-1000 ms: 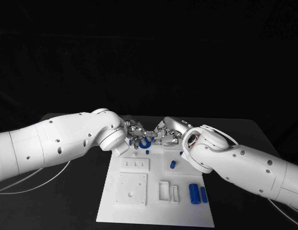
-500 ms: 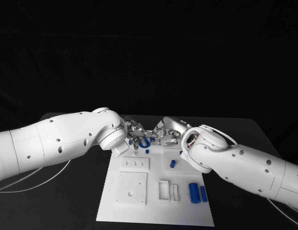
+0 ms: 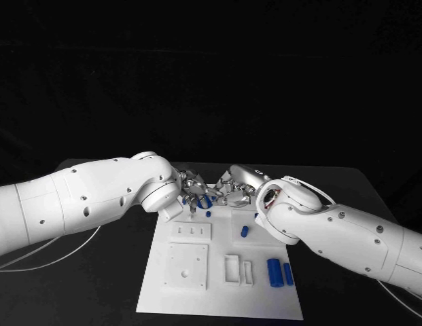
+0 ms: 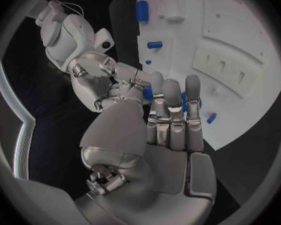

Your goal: Assemble the parts on the task board

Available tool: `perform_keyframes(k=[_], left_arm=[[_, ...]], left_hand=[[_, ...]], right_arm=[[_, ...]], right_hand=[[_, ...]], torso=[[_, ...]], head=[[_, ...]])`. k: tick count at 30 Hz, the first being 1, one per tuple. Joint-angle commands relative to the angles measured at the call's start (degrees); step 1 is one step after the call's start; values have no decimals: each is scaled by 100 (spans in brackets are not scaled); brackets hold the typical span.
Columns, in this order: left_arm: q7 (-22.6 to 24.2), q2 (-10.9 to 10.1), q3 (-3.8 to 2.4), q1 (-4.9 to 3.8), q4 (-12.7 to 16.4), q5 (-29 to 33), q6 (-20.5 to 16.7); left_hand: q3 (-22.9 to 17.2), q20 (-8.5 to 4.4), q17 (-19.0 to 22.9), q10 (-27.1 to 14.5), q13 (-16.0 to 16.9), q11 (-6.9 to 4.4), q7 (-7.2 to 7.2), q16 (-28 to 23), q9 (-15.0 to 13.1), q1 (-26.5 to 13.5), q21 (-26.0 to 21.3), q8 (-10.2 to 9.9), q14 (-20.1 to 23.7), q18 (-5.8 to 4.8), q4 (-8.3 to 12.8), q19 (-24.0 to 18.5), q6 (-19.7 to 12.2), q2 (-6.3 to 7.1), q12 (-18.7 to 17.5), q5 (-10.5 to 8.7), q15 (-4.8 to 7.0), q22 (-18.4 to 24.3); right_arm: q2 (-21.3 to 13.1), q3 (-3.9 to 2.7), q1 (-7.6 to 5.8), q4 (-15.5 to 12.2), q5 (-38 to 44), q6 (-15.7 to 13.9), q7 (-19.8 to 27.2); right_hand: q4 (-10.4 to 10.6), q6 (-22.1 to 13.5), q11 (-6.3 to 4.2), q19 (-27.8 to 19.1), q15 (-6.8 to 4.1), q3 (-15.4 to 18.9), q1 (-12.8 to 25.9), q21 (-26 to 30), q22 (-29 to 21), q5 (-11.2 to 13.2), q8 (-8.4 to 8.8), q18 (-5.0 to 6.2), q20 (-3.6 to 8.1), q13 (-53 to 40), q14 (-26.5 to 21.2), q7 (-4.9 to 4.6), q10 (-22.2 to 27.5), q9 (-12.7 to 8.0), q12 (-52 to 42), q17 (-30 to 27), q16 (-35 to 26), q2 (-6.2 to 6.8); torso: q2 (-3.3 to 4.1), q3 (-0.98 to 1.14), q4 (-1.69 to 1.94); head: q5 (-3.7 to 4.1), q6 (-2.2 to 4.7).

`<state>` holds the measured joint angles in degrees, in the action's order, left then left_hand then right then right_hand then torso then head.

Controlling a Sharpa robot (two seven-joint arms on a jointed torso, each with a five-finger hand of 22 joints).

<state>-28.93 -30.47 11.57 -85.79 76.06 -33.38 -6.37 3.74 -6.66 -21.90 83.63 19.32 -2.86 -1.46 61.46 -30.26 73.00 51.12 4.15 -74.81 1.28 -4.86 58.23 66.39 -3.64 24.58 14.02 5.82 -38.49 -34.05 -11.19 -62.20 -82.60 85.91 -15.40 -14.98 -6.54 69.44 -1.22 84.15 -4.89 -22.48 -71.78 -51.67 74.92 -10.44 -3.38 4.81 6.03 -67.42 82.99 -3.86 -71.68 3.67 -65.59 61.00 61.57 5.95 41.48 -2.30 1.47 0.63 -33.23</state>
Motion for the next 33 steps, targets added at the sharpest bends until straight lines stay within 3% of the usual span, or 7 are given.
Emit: perform_keyframes(k=[1, 8, 16, 18, 21, 28, 33], left_arm=[[35, 18, -5, -11, 31, -6, 114], [46, -13, -6, -11, 31, -3, 102], [44, -36, -6, -11, 34, 27, 134], [42, -39, -6, -11, 35, 36, 157], [38, -44, -6, -11, 35, 49, 205], [32, -64, -6, -11, 23, 71, 257], [30, -67, -6, -10, 1, 77, 264]], left_hand=[[-31, -4, -5, -40, 6, -20, 22, 37, 3, 139, -19, -1, 39, -6, 81, -27, 34, -89, -12, 82, -13, -11], [-57, -11, -11, -30, 2, -29, 48, 53, -95, 176, -12, 38, 39, -10, 128, -34, 57, -165, -17, 190, -7, -37], [55, -9, -12, -33, 15, -27, 44, 64, -174, -9, -16, 39, 45, -12, -47, -37, 65, -71, -5, 269, -9, -58], [133, -9, -14, -36, 21, -30, 40, 71, -192, -101, -17, 38, 46, -14, -122, -38, 76, 45, 0, 372, -11, -64], [204, -8, -13, -41, 26, -26, 36, 76, -196, -234, -23, 25, 53, -16, -206, -41, 85, 185, 3, 687, -11, -71], [99, -5, -7, -55, 32, -22, 32, 91, -193, -276, -35, 11, 68, -16, -312, -46, 83, 296, 2, 943, -14, -100], [66, -4, -4, -61, 31, -20, 31, 93, -194, -276, -40, 10, 74, -16, -342, -50, 73, 283, -2, 1045, -15, -107]], right_arm=[[27, 0, -1, -9, 48, 102, 43], [22, 7, -1, 16, 48, 132, 40], [17, 20, 0, 29, 48, 150, 39], [18, 22, 0, 34, 48, 150, 38], [19, 25, 0, 44, 48, 147, 40], [17, 30, 0, 54, 48, 150, 44], [14, 33, 0, 53, 48, 157, 51]], right_hand=[[33, 116, -42, 271, -32, 1, -11, 32, 640, -19, -22, -73, 35, -6, -3, 56, 1, 7, 13, 3, -29, -61], [33, 116, -42, 271, -32, 1, -11, 32, 640, -19, -22, -73, 35, -6, -3, 56, 1, 7, 13, 3, -29, -61], [30, 119, -43, 271, -31, 3, -14, 35, 640, -22, -22, -74, 34, -7, -1, 57, 3, 7, 14, 9, -28, -71], [30, 119, -43, 271, -31, 3, -14, 35, 640, -22, -22, -74, 34, -7, -1, 57, 3, 7, 14, 9, -28, -71], [30, 119, -43, 271, -31, 3, -14, 35, 640, -22, -22, -74, 34, -7, -1, 57, 3, 7, 14, 9, -28, -71], [23, 124, -44, 271, -32, 0, -17, 39, 640, -24, -22, -74, 35, -10, -2, 58, 2, 7, 10, 7, -31, -83], [23, 124, -44, 271, -32, 0, -17, 39, 640, -24, -22, -74, 35, -10, -2, 58, 2, 7, 10, 7, -31, -83]], torso=[[-3, -2, 2], [-1, 4, -2], [-2, 4, 3], [-3, 5, 2], [-2, 5, 1], [-3, 6, 2], [1, 7, -2]], head=[[3, -4], [3, -3], [6, -13], [5, -16], [6, -19], [6, -25], [3, -19]])
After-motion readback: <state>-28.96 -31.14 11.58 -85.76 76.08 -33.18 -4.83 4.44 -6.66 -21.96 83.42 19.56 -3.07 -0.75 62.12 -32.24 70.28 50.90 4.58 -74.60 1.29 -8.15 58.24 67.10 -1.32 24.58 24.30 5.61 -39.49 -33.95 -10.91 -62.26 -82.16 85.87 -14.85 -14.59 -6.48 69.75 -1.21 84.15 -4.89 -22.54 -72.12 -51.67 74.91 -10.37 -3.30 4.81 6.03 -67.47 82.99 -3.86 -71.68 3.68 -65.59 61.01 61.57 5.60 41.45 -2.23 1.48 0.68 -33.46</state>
